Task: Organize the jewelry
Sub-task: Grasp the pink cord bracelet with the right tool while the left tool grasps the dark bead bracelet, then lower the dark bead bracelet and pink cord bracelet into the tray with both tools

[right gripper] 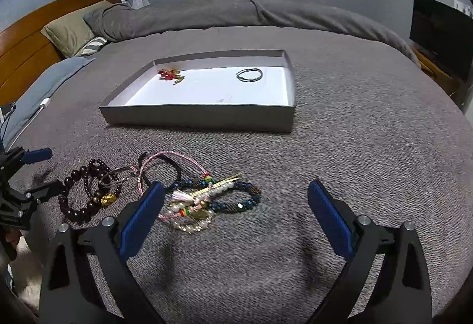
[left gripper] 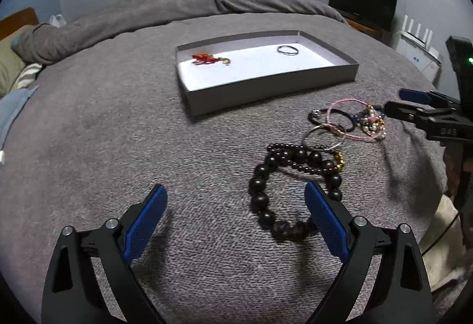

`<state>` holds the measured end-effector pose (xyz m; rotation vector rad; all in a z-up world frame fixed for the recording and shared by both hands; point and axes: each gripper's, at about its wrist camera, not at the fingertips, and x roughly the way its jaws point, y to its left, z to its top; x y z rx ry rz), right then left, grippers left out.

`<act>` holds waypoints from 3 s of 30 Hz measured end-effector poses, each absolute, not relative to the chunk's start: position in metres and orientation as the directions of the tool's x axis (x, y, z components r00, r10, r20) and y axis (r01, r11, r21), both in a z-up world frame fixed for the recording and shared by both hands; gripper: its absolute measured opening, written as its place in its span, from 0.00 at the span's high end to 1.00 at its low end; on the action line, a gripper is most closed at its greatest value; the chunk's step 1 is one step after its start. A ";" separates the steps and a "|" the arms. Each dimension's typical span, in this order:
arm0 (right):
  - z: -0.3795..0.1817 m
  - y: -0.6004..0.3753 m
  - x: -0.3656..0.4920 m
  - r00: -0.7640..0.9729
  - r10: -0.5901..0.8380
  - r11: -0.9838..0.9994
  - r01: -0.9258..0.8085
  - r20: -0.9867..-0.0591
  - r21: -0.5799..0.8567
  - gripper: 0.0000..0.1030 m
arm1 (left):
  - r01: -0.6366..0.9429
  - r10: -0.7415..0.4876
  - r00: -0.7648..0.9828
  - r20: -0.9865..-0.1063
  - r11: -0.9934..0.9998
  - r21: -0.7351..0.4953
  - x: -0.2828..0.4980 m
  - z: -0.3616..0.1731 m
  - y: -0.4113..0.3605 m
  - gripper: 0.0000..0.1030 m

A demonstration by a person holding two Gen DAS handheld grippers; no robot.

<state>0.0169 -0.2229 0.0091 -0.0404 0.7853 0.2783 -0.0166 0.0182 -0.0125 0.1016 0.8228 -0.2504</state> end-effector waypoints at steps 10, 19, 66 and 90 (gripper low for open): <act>0.003 -0.203 0.031 0.650 0.249 0.945 -0.324 -0.718 0.034 0.45 | 0.314 -0.222 0.615 -0.757 0.949 -0.024 -0.014 -0.018 0.010 0.41; -0.004 -0.192 0.040 0.618 0.263 0.931 -0.364 -0.741 0.027 0.61 | 0.342 -0.241 0.577 -0.780 0.939 -0.038 -0.008 -0.028 0.006 0.56; 0.101 -0.231 0.013 0.786 0.270 0.953 -0.299 -0.556 0.039 0.95 | 0.353 -0.294 0.735 -0.611 0.935 -0.027 -0.002 0.094 0.026 0.85; 0.040 -0.226 0.136 0.747 0.215 0.975 -0.197 -0.630 0.099 0.95 | 0.292 -0.302 0.662 -0.686 0.947 -0.134 0.148 0.033 0.000 0.85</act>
